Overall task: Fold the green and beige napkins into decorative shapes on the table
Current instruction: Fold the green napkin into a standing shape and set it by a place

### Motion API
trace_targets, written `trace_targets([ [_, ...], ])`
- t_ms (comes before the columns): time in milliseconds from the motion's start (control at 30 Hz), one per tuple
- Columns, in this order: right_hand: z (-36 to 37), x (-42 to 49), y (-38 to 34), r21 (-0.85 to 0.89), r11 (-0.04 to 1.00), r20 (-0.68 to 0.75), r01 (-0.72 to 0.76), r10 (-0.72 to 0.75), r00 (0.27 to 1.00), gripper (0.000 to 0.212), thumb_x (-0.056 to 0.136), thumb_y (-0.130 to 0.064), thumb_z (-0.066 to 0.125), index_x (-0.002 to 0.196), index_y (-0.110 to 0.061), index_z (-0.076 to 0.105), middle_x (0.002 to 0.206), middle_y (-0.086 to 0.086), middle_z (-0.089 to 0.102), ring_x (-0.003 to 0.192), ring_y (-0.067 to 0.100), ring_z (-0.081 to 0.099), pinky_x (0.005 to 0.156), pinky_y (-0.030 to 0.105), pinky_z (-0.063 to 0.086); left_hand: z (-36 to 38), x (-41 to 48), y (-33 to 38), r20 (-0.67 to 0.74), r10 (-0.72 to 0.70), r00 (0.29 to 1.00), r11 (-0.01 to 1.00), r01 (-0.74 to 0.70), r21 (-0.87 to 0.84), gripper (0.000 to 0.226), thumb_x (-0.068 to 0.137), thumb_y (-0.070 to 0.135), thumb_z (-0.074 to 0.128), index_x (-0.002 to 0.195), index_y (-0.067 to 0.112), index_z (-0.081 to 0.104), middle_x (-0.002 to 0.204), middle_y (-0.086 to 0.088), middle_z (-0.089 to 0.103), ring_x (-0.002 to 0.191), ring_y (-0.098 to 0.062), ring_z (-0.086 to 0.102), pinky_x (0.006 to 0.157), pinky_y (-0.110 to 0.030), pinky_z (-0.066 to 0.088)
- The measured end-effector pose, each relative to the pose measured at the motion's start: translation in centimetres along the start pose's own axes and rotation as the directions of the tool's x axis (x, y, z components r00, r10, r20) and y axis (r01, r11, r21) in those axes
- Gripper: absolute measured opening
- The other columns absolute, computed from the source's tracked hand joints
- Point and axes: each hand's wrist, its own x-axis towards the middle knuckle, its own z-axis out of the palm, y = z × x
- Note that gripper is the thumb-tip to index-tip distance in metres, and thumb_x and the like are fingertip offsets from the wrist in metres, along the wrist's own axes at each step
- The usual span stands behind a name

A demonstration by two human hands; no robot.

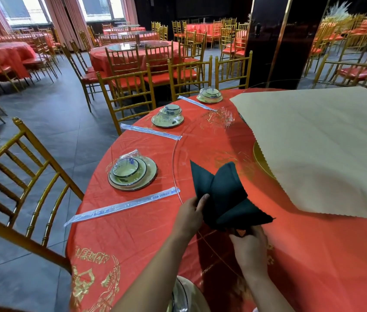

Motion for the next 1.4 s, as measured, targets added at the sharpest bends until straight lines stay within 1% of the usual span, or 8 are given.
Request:
trace_targets([
  [267,-0.1,-1.2,1.3,-0.048,0.999,-0.055,-0.011,0.008,0.998,0.039,0.068,0.001,0.074,0.104,-0.011,0.066,0.106,0.011,0.061,0.104,0.031,0.057,0.087,0.044,0.047,-0.4,-0.5,0.6,-0.009,0.013,1.000,1.000,-0.013,-0.021,0.025,0.097,0.030,0.046,0.093,0.012,0.064,0.077,0.005,0.060,0.073,-0.008,0.052,0.070,-0.027,0.040],
  [433,-0.2,-1.8,0.9,-0.227,0.970,-0.060,0.089,-0.106,0.993,0.056,0.064,-0.014,0.082,0.115,-0.003,0.059,0.112,0.013,0.058,0.111,0.033,0.050,0.095,0.047,0.043,-1.0,-1.0,0.8,-0.053,0.084,0.995,0.996,-0.086,-0.031,0.029,0.096,0.024,0.048,0.111,0.006,0.065,0.095,0.006,0.061,0.092,-0.007,0.055,0.073,-0.016,0.040],
  [667,-0.5,-1.6,0.7,-0.307,0.947,-0.040,0.094,-0.112,0.993,0.033,0.070,-0.003,0.075,0.101,0.003,0.064,0.102,0.018,0.063,0.101,0.037,0.056,0.089,0.042,0.042,0.2,-0.2,-0.7,0.023,0.151,0.988,0.978,-0.153,0.142,0.023,0.094,0.020,0.052,0.103,0.004,0.066,0.100,-0.015,0.067,0.095,-0.027,0.061,0.076,-0.025,0.038],
  [833,-0.5,-1.7,0.6,-0.363,0.923,-0.002,0.127,-0.137,0.991,0.037,0.068,0.002,0.075,0.104,0.003,0.067,0.115,0.016,0.063,0.113,0.033,0.055,0.097,0.035,0.041,0.3,0.2,-0.9,-0.025,0.090,0.996,0.994,-0.088,0.070,0.029,0.091,0.024,0.058,0.114,0.007,0.062,0.106,-0.008,0.068,0.097,-0.018,0.063,0.078,-0.021,0.043],
  [967,-0.5,-1.5,0.1,-0.344,0.935,-0.008,0.086,-0.094,0.996,0.032,0.072,0.004,0.071,0.104,0.006,0.067,0.124,0.016,0.059,0.110,0.033,0.057,0.086,0.028,0.042,-0.2,0.9,-0.1,0.108,0.013,0.994,0.999,-0.018,0.039,0.043,0.088,0.029,0.056,0.126,0.009,0.054,0.095,-0.008,0.064,0.084,-0.016,0.059,0.075,-0.024,0.044],
  [1100,-0.5,-1.3,0.3,-0.349,0.934,0.019,0.068,-0.065,0.998,0.027,0.077,-0.001,0.070,0.103,0.008,0.067,0.128,0.012,0.056,0.109,0.029,0.057,0.078,0.019,0.037,-0.7,1.4,0.5,0.192,-0.058,0.980,0.987,0.027,0.161,0.032,0.094,0.019,0.049,0.117,0.000,0.060,0.120,-0.016,0.052,0.112,-0.025,0.052,0.094,-0.025,0.038],
  [1200,-0.6,-1.3,0.2,-0.257,0.966,0.015,0.037,-0.034,0.999,0.029,0.079,0.000,0.067,0.108,0.004,0.065,0.127,0.007,0.056,0.104,0.023,0.055,0.072,0.017,0.037,-0.7,0.9,-0.4,0.158,-0.071,0.985,0.993,0.054,0.106,0.028,0.095,0.006,0.046,0.118,-0.004,0.057,0.121,-0.010,0.053,0.105,-0.015,0.051,0.082,-0.015,0.035],
  [1400,-0.8,-0.7,0.4,-0.160,0.987,0.027,-0.002,0.007,1.000,0.023,0.078,0.008,0.064,0.101,0.009,0.065,0.105,0.020,0.063,0.086,0.035,0.059,0.069,0.031,0.039,-1.0,0.9,-1.2,0.129,-0.030,0.991,0.996,0.019,0.086,0.045,0.075,0.030,0.047,0.105,0.002,0.064,0.103,-0.019,0.068,0.084,-0.016,0.056,0.082,-0.038,0.047],
])
